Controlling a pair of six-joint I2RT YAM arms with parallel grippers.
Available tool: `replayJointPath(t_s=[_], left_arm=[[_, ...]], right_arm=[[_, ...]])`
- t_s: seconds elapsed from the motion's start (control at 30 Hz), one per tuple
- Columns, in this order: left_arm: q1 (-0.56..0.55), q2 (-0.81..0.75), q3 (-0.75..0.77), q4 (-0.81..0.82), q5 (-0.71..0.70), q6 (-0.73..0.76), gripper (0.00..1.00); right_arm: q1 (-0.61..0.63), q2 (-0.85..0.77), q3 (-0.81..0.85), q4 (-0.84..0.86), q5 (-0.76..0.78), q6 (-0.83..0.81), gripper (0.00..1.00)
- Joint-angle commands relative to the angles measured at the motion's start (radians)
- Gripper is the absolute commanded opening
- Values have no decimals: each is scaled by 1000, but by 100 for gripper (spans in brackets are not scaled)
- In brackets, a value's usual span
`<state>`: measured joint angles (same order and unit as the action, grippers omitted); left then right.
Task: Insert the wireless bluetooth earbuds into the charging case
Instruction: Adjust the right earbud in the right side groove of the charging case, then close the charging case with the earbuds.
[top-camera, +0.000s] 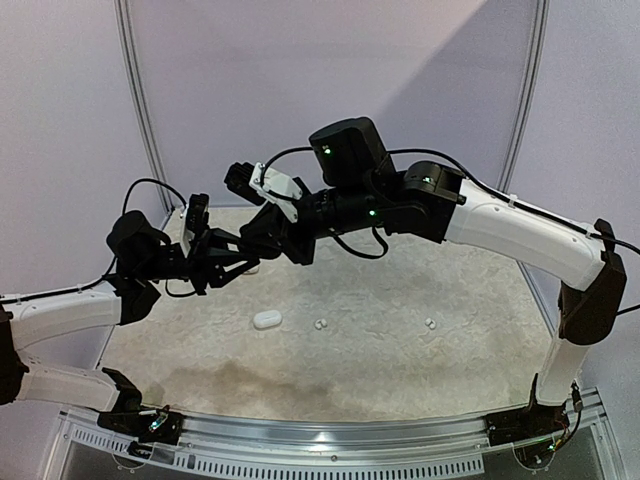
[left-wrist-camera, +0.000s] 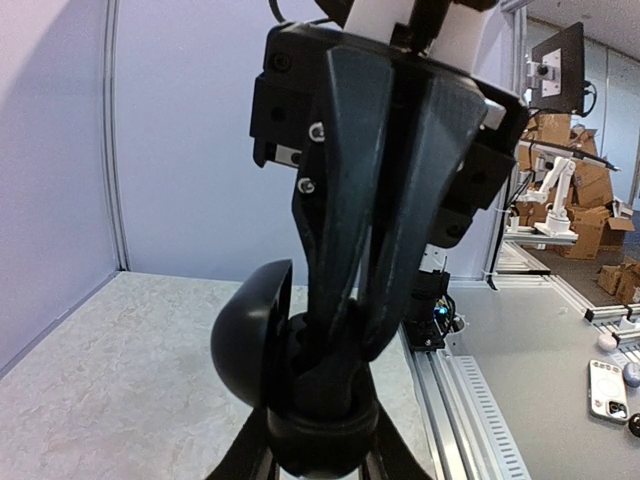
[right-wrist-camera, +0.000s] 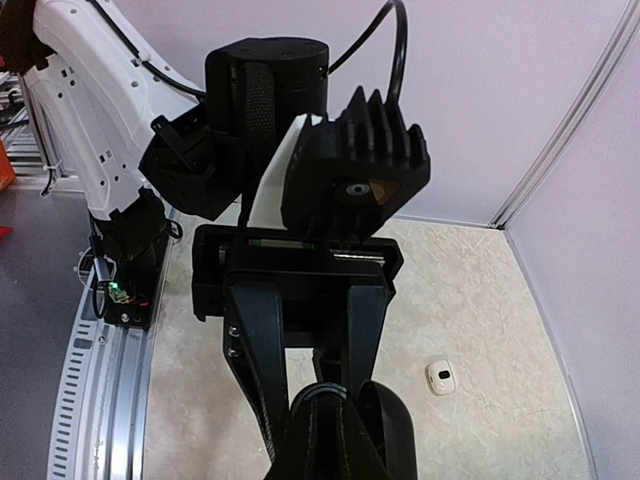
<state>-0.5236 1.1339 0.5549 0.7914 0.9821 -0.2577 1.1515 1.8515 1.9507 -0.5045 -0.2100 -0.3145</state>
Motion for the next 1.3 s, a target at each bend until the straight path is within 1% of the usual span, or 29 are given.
replayJointPath(t_s=[0.0, 0.1, 0.17, 0.4, 0.47, 0.57, 0.67, 0.83, 0.93, 0.97, 1.0, 1.13, 1.17, 1.2, 1.27], left_arm=[[-9, 10, 23, 36, -8, 7, 0], [-7, 10, 22, 37, -9, 5, 0], [-6, 8, 21, 38, -10, 2, 0], [-4, 10, 20, 34, -15, 3, 0], [-3, 10, 20, 31, -15, 3, 0], [0, 10, 20, 20, -23, 3, 0], [3, 12, 20, -3, -41, -4, 0], [5, 10, 21, -75, -103, 13, 0], [5, -2, 14, -108, -171, 59, 0], [5, -5, 13, -111, -177, 86, 0], [5, -8, 11, -113, -179, 116, 0], [4, -27, 9, -134, -164, 309, 0], [4, -32, 12, -152, -162, 358, 0], [3, -35, 14, -171, -161, 405, 0], [4, -42, 17, -197, -166, 471, 0]], right_arm=[[-7, -24, -13, -43, 25, -17, 9], [-6, -15, -16, -47, 31, -14, 17], [-6, -15, -16, -48, 38, -11, 20], [-7, -15, -3, -42, 53, -15, 22], [-7, -12, 8, -44, 50, -13, 24], [-6, -7, 35, -47, 32, -7, 28], [-6, -10, 61, -43, -14, 11, 30], [-8, -57, 53, 47, -98, 70, 33], [-19, -73, 43, 109, -104, 127, 34], [-24, -73, 38, 124, -78, 164, 34], [-28, -72, 27, 134, -14, 192, 34], [-34, -29, 40, 84, 358, 279, 37], [-35, -14, 54, 64, 422, 304, 37], [-36, 16, 80, 32, 458, 324, 36], [-36, 69, 139, -33, 464, 346, 36]])
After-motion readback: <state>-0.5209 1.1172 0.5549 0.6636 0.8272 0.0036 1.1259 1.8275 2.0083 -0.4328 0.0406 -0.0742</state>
